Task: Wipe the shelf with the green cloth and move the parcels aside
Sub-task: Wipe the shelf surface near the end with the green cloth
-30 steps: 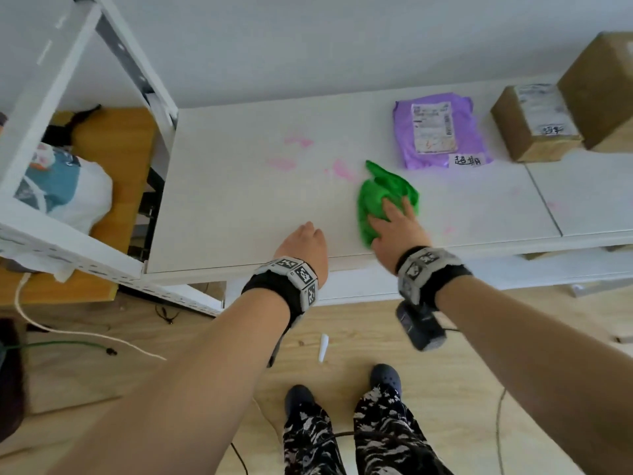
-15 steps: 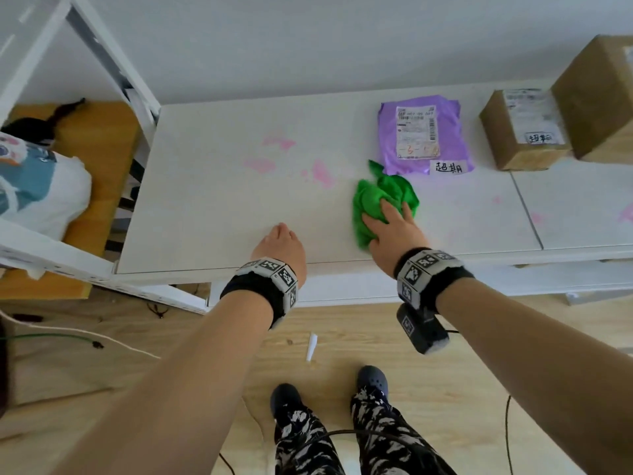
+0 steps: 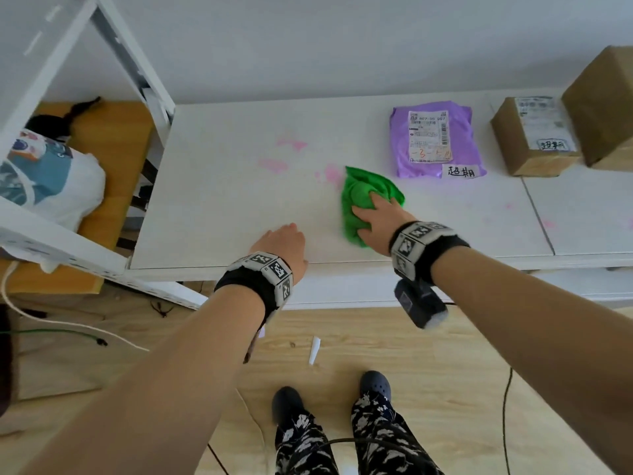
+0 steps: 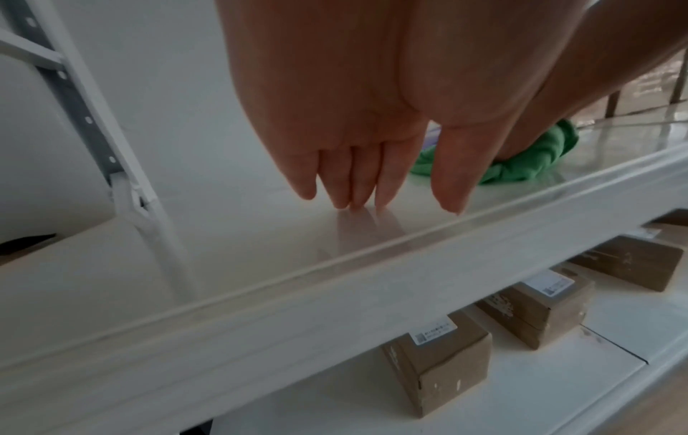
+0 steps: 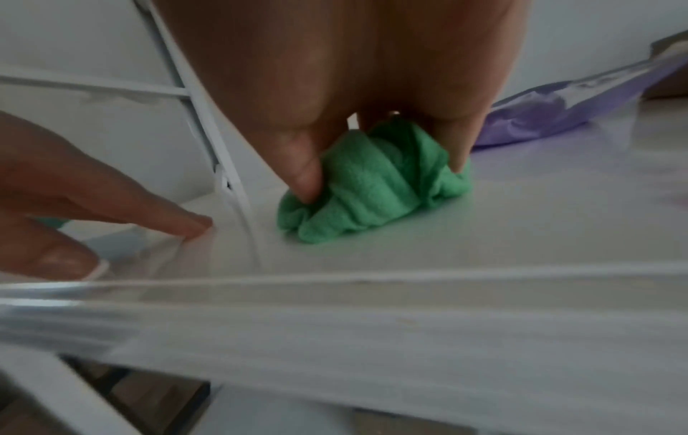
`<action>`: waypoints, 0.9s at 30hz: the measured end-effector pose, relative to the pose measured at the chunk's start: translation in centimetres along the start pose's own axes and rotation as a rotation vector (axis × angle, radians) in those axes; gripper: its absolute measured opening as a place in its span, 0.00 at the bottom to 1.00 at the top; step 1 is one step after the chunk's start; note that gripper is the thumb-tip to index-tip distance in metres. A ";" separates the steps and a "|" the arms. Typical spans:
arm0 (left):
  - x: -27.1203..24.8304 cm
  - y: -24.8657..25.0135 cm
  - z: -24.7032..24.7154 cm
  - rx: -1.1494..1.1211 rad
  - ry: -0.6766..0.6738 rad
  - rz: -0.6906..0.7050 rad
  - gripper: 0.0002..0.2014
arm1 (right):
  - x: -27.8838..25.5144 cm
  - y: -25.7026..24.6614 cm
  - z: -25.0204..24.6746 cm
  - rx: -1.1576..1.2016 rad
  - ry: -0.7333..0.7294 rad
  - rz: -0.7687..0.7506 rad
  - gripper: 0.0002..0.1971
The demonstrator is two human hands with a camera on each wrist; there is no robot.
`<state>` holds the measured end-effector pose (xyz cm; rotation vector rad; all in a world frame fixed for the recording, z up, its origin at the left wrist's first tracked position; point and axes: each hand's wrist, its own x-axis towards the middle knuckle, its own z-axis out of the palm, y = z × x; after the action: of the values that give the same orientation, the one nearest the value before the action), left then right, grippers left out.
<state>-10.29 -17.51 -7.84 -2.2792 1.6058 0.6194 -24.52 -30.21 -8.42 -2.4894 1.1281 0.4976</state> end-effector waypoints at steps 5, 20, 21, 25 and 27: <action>-0.2 -3.0 -1.4 0.002 0.003 -0.091 0.22 | 1.4 -7.5 2.2 -0.085 -0.058 -0.220 0.26; 5.2 -10.3 -2.6 -0.070 0.013 -0.200 0.44 | 9.0 -7.2 -3.3 -0.021 0.026 0.073 0.28; 5.5 -10.5 -2.6 -0.064 0.028 -0.201 0.45 | 9.5 -8.5 -3.2 -0.032 0.022 0.030 0.28; 6.3 -11.8 -2.8 -0.053 0.040 -0.217 0.47 | 9.9 -13.1 -1.8 -0.089 -0.026 -0.196 0.30; 6.4 -12.6 -3.1 -0.063 0.026 -0.239 0.48 | 9.8 -12.8 -1.2 -0.082 -0.056 -0.253 0.29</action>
<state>3.97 -19.89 -8.55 -2.4843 1.3133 0.5893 -8.36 -29.18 -9.53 -2.6215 0.7710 0.5457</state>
